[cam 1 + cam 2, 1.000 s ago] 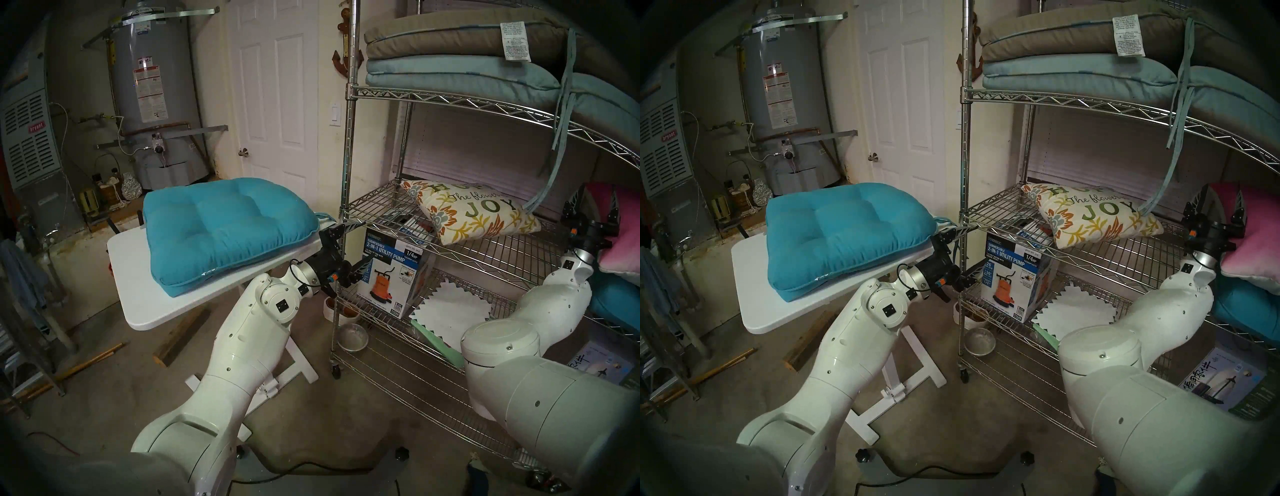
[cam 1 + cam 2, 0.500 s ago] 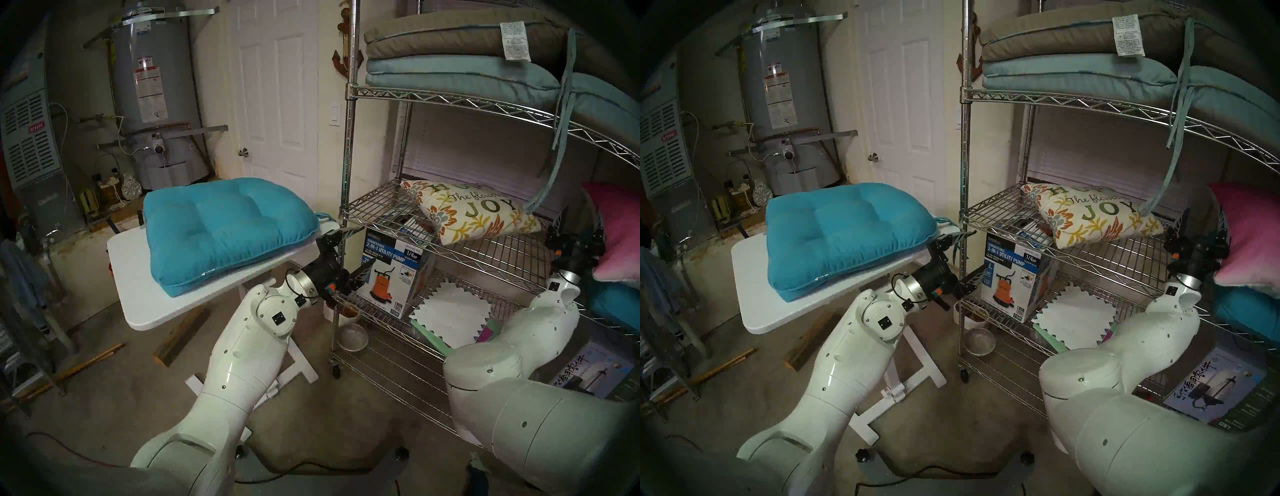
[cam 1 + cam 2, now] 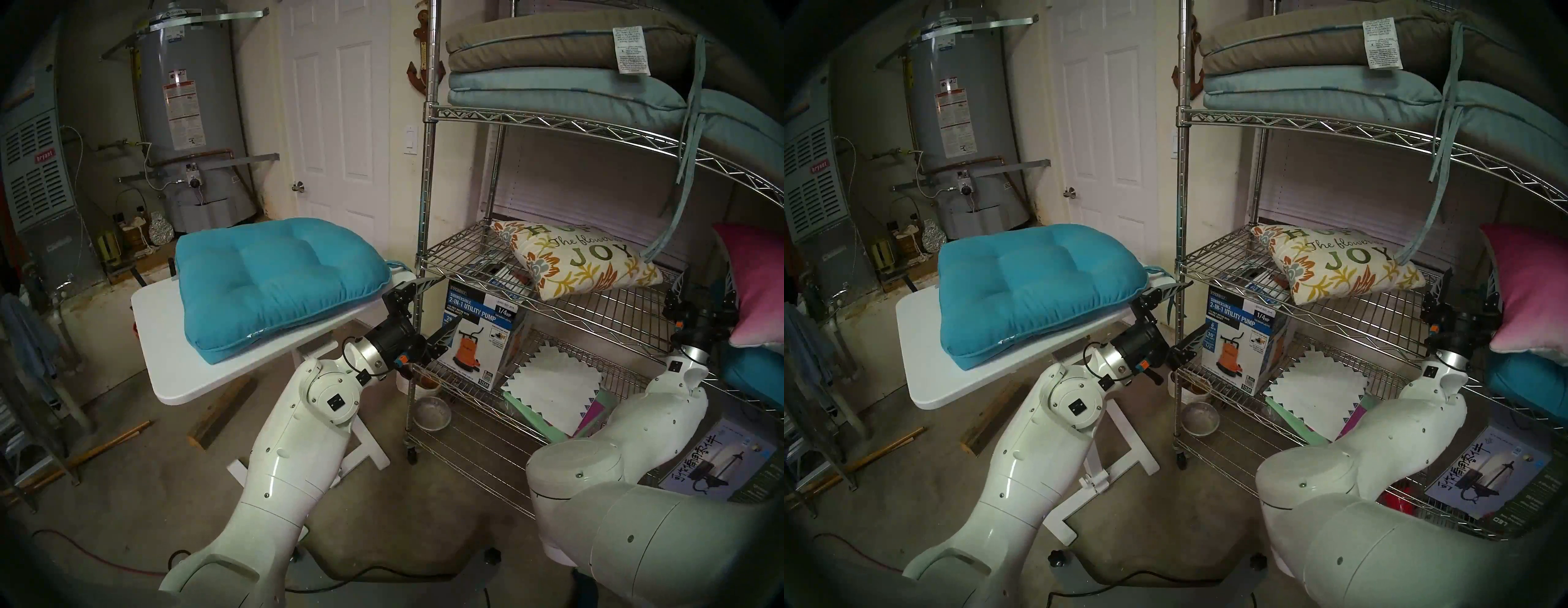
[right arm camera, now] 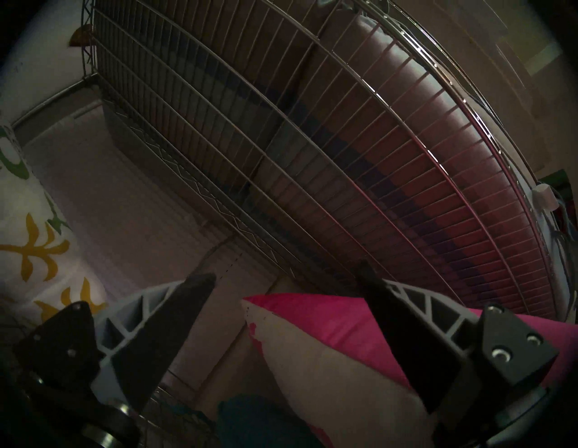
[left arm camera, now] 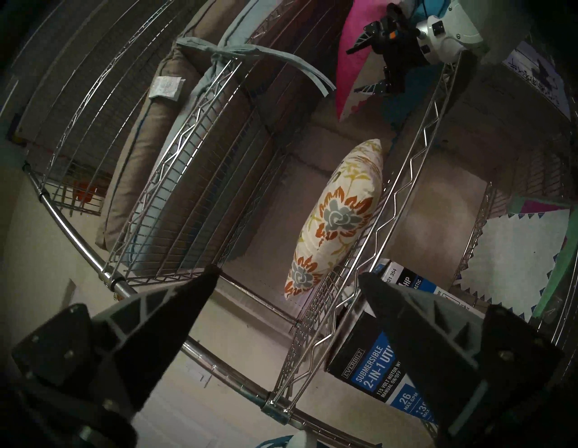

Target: Put cushion on the shelf

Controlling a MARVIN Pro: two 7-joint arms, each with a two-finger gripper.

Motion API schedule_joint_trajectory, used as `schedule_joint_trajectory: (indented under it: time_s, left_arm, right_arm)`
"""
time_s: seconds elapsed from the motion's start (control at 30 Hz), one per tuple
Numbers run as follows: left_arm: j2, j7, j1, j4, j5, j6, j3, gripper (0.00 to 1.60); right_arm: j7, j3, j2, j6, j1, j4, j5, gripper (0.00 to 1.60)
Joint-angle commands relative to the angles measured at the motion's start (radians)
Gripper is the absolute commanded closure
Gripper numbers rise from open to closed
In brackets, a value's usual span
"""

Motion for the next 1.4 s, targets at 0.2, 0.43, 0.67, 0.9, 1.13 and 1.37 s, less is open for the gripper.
schedule_joint_trajectory:
  time_s: [0.2, 0.43, 0.67, 0.9, 1.13, 1.37]
  left_arm:
    - [-0.002, 0.012, 0.076, -0.129, -0.015, -0.008, -0.005, 0.00]
    - [-0.002, 0.011, 0.125, -0.181, -0.016, -0.008, -0.007, 0.00]
    - [-0.002, 0.010, 0.172, -0.227, -0.016, -0.007, -0.007, 0.00]
    - [-0.004, 0.010, 0.218, -0.272, -0.015, -0.006, -0.003, 0.00]
    - [-0.001, 0.010, 0.262, -0.312, -0.013, -0.004, -0.003, 0.00]
    - [0.002, 0.011, 0.301, -0.353, -0.013, -0.002, -0.007, 0.00]
  right_arm:
    - [0.027, -0.003, -0.048, 0.001, -0.039, -0.135, 0.048, 0.00]
    - [0.055, -0.003, -0.078, 0.001, -0.067, -0.200, 0.069, 0.00]
    - [0.085, -0.003, -0.114, 0.001, -0.091, -0.261, 0.091, 0.00]
    - [0.117, -0.011, -0.160, 0.001, -0.111, -0.319, 0.115, 0.00]
    - [0.147, -0.023, -0.210, 0.001, -0.126, -0.379, 0.142, 0.00]
    - [0.176, -0.030, -0.248, 0.001, -0.134, -0.442, 0.173, 0.00]
